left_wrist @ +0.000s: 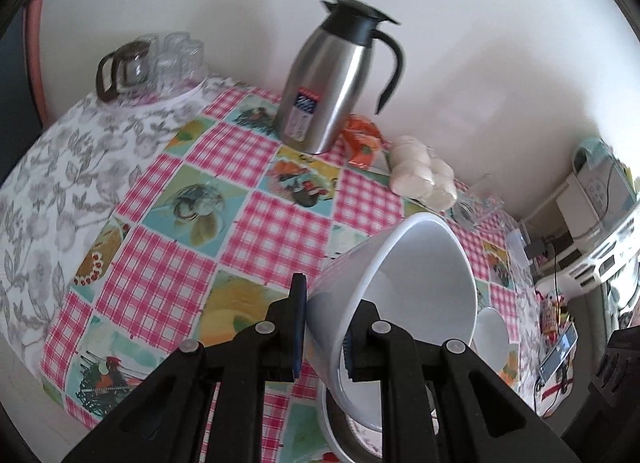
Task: Organize plates and bowls
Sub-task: 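Lift the square bowl with both grippers and carry it over the basin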
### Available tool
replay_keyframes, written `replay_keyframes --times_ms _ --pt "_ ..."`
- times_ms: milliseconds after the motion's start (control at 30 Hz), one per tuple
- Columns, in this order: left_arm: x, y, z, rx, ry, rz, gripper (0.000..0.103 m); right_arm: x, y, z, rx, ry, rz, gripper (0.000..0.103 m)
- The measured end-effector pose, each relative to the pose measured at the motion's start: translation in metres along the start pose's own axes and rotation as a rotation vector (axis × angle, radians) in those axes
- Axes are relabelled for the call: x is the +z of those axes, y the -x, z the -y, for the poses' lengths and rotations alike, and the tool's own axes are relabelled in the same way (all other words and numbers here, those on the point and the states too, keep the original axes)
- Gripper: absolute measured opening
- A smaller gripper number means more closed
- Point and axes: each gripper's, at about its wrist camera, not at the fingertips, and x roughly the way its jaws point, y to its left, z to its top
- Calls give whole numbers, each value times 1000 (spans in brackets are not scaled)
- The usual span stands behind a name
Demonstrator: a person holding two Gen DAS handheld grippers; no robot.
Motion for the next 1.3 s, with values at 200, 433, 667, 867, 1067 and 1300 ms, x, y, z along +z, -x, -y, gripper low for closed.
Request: replay_keyframes --times_ms 200,433,667,867,1067,1300 --pt "-7 0 32 22 -59 6 16 -1 13 25 3 -31 23 17" --pt "-18 -4 65 32 -118 -1 16 -2 24 55 -4 -76 27 17" --pt "-28 -5 94 51 -171 0 16 -5 38 77 -23 -98 45 18" --pt "-35 -7 110 46 -197 -6 16 -5 46 95 -28 -123 53 18" --pt "-41 -7 119 50 -224 -6 16 -6 51 104 -30 -142 63 18" --pt "-41 -12 118 54 -221 -28 16 -8 47 107 -26 -155 45 19"
